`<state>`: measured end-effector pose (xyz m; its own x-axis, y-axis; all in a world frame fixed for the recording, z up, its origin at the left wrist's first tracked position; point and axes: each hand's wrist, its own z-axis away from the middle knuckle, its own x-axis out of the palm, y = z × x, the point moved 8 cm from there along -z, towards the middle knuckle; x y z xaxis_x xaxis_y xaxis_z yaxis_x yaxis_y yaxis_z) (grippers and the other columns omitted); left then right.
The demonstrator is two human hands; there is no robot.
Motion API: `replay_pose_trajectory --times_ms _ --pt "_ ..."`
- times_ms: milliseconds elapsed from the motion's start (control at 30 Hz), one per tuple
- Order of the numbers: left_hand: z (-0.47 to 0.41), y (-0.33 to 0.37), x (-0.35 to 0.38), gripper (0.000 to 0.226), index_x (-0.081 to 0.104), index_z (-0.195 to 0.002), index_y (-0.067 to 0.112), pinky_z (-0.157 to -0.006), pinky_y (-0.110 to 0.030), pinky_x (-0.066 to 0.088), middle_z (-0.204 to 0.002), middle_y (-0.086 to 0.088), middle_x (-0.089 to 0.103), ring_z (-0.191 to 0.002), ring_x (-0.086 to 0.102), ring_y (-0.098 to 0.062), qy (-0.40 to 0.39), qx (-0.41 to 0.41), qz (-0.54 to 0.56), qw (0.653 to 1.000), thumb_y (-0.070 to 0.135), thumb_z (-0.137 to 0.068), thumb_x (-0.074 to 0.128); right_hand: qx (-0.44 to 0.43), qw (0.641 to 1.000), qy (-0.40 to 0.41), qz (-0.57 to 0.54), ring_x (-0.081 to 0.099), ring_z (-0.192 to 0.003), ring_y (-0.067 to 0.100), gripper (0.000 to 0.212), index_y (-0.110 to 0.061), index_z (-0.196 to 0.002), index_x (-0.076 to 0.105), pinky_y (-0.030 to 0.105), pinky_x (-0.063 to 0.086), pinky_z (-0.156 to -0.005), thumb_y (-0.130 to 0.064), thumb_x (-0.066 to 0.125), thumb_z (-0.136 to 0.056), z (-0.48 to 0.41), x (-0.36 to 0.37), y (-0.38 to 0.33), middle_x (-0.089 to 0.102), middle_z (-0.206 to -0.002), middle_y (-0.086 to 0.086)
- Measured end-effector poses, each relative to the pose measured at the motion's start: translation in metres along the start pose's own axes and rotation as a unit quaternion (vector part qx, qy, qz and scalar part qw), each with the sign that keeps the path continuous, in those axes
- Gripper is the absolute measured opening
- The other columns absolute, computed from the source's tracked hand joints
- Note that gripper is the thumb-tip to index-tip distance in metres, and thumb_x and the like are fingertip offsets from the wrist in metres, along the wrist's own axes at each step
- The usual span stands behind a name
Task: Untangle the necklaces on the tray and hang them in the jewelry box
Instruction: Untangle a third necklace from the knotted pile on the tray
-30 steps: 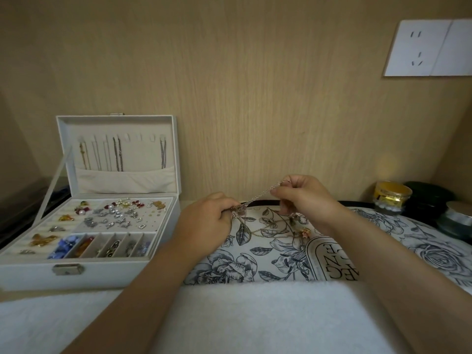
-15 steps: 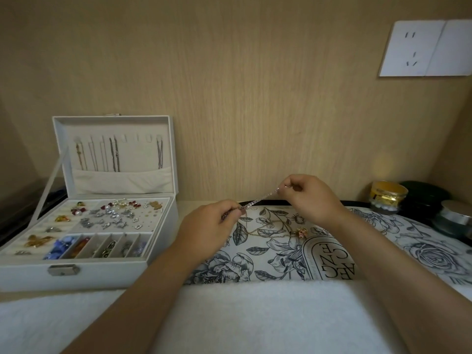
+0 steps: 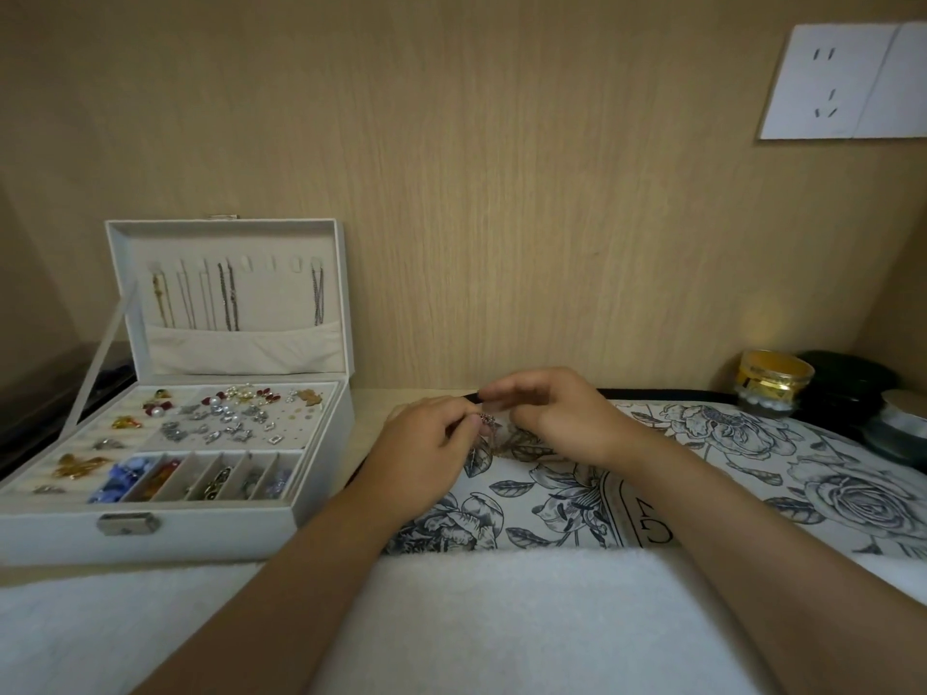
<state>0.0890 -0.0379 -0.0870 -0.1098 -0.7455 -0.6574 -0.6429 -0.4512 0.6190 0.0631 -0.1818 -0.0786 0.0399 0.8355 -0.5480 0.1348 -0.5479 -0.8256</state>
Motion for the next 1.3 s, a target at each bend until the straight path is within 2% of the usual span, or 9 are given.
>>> replay_pose_trajectory --times_ms 133,333,500,667,767,900,1000,1133,1300 --pt "0.0 -0.003 -0.003 0.024 0.069 -0.087 0.031 -0.073 -0.027 0.043 -0.072 0.026 0.062 -0.077 0.058 0.004 0.015 -0.008 0.015 1.0 0.024 -0.1 0.049 0.009 1.0 -0.016 -0.012 0.068 -0.083 0.016 0.024 -0.025 -0.104 0.075 0.038 0.054 -0.091 -0.009 0.062 -0.093 0.0 0.004 0.002 0.076 -0.088 0.004" --pt "-0.002 -0.001 -0.009 0.026 0.067 -0.084 0.025 -0.07 -0.03 0.042 -0.072 0.01 0.064 -0.073 0.058 -0.004 0.033 -0.007 -0.006 0.999 0.029 -0.1 0.047 0.008 0.998 -0.048 -0.04 0.061 -0.077 0.014 0.015 -0.021 -0.099 0.079 0.028 0.047 -0.08 -0.022 0.064 -0.096 0.0 0.004 -0.002 0.072 -0.084 0.002" --pt "-0.009 -0.003 -0.014 0.03 0.065 -0.088 0.027 -0.093 -0.036 0.036 -0.085 0.013 0.065 -0.086 0.057 -0.012 0.067 0.011 -0.171 0.983 0.035 -0.102 0.04 -0.017 0.995 0.032 0.093 0.053 -0.062 -0.004 0.014 -0.02 -0.091 0.077 0.02 0.043 -0.067 -0.026 0.065 -0.096 -0.006 -0.016 0.003 0.065 -0.072 -0.012" --pt "-0.013 -0.003 -0.007 0.027 0.067 -0.116 0.029 -0.092 -0.032 0.029 -0.106 0.008 0.06 -0.105 0.049 -0.016 0.052 0.018 -0.276 0.96 0.038 -0.1 0.048 -0.063 0.931 0.137 0.332 0.052 -0.098 0.012 0.015 -0.033 -0.104 0.075 0.036 0.041 -0.092 -0.035 0.063 -0.095 -0.008 -0.028 0.004 0.058 -0.094 -0.013" --pt "-0.013 0.016 0.002 0.026 0.066 -0.119 0.028 -0.095 -0.03 0.036 -0.113 0.01 0.055 -0.11 0.046 -0.013 0.037 0.096 -0.24 0.965 0.028 -0.094 0.06 -0.044 0.947 0.129 0.29 0.058 -0.091 0.013 0.015 -0.031 -0.103 0.076 0.036 0.051 -0.083 -0.034 0.065 -0.095 -0.008 -0.026 0.006 0.056 -0.094 -0.011" --pt "-0.007 0.034 0.042 0.027 0.067 -0.122 0.021 -0.1 -0.036 0.041 -0.12 0.005 0.062 -0.112 0.051 -0.015 -0.139 0.15 -0.182 0.962 0.02 -0.098 0.055 -0.025 0.963 0.118 0.24 0.061 -0.088 0.01 0.012 -0.024 -0.093 0.078 0.033 0.052 -0.081 -0.028 0.066 -0.094 -0.009 -0.024 0.011 0.059 -0.087 -0.015" --pt "-0.005 0.03 0.049 0.028 0.069 -0.123 0.019 -0.101 -0.034 0.041 -0.123 0.002 0.061 -0.114 0.052 -0.013 -0.186 0.115 -0.178 0.96 0.019 -0.098 0.056 0.004 0.982 0.119 0.147 0.06 -0.076 0.005 0.017 -0.025 -0.08 0.071 0.024 0.045 -0.071 -0.025 0.064 -0.095 -0.01 -0.026 0.019 0.064 -0.077 -0.013" --pt "0.0 0.023 0.027 0.033 0.076 -0.086 0.033 -0.083 -0.032 0.054 -0.093 0.013 0.067 -0.082 0.064 -0.006 -0.204 0.03 -0.124 0.971 0.006 -0.09 0.057 0.042 0.989 0.125 0.061 0.057 -0.059 -0.002 0.018 -0.021 -0.079 0.07 0.02 0.041 -0.061 -0.024 0.063 -0.096 -0.009 -0.028 0.025 0.063 -0.066 -0.01" --pt "0.007 0.012 0.011 0.036 0.075 -0.06 0.025 -0.079 -0.032 0.058 -0.068 0.01 0.073 -0.074 0.069 -0.011 -0.3 -0.104 -0.125 0.94 0.005 -0.08 0.053 0.073 0.993 0.089 -0.011 0.062 -0.075 0.014 0.025 -0.009 -0.073 0.075 0.036 0.05 -0.081 -0.014 0.058 -0.091 -0.008 -0.024 0.028 0.074 -0.081 0.007"
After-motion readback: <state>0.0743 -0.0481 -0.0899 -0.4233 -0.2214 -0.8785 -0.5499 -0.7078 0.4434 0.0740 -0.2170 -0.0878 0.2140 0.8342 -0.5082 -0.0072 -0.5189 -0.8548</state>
